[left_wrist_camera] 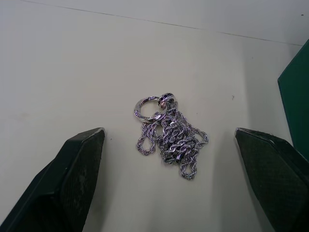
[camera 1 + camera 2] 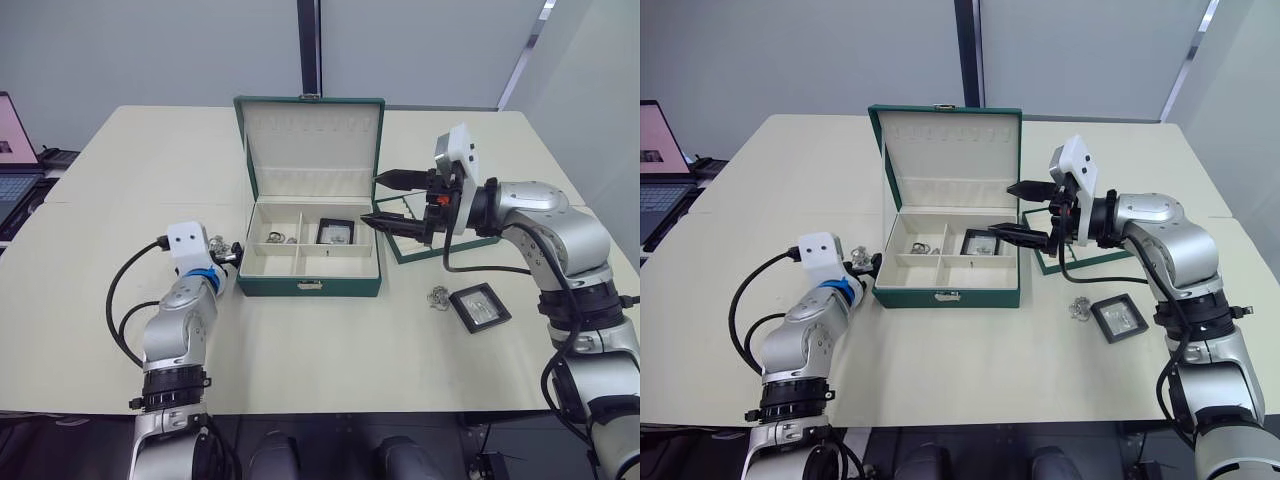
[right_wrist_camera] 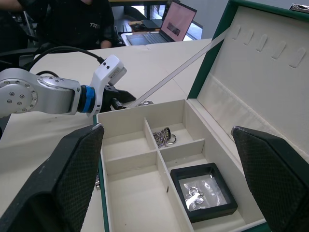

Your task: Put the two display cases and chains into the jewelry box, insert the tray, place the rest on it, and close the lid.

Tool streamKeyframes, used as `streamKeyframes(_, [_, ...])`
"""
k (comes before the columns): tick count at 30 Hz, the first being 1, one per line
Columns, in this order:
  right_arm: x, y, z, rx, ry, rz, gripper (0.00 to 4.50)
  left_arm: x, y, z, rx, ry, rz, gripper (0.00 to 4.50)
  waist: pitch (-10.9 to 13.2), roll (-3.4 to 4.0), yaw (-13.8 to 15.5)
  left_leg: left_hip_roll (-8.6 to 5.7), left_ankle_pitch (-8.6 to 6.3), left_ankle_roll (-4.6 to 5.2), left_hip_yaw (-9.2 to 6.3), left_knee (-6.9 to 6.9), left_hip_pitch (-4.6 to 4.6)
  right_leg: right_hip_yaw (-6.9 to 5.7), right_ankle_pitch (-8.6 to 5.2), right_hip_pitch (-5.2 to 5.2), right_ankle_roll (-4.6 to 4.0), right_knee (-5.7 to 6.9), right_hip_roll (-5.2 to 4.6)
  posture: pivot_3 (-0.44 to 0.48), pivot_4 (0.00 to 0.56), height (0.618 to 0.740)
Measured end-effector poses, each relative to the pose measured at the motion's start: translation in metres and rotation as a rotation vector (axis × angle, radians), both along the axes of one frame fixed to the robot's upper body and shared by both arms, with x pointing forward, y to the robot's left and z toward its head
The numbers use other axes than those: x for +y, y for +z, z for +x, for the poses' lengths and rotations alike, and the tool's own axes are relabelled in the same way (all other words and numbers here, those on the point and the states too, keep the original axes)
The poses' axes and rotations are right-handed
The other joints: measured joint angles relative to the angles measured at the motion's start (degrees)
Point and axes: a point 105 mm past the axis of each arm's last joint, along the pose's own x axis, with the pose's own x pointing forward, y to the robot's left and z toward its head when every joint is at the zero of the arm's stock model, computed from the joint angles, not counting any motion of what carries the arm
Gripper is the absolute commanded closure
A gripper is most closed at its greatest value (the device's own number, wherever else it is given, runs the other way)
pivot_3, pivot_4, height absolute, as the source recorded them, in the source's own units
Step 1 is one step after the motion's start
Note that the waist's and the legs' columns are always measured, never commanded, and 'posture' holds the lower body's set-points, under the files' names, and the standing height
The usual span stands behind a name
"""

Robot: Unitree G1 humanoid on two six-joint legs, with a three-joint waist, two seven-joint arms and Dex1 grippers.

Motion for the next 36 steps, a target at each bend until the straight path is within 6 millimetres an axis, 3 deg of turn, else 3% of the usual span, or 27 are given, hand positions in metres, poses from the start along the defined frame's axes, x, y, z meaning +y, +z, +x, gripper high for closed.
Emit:
streamKeyframes(23, [0.0002,0.0000,0.0022,-0.001,-0.015,0.009,0.00,0.0026,0.0001,0.0070,0.001,-0.021,0.016,0.02,0.0,0.01,0.0,0.00,0.00,0.00,0.01,0.00,0.01,0.00,0.00,0.00,0.00,0.01,0.00,0.000,0.150,0.740])
streamKeyframes(26, [0.0002,0.0005,0.0022,-0.006,-0.014,0.011,0.00,0.0035,-0.0001,0.0074,0.003,-0.018,0.018,0.60,0.0,0.01,0.0,0.00,0.00,-0.01,0.01,0.00,0.01,0.00,0.00,0.00,0.00,0.01,0.00,0.000,0.150,0.740])
streamKeyframes(36, [0.0001,0.0013,0.0023,-0.014,-0.013,0.013,0.00,0.0055,-0.0011,0.0071,0.007,-0.013,0.019,3.74,0.0,0.01,0.2,0.00,0.01,-0.01,0.01,0.00,0.00,-0.01,0.00,0.00,0.00,0.00,-0.01,0.000,0.150,0.740])
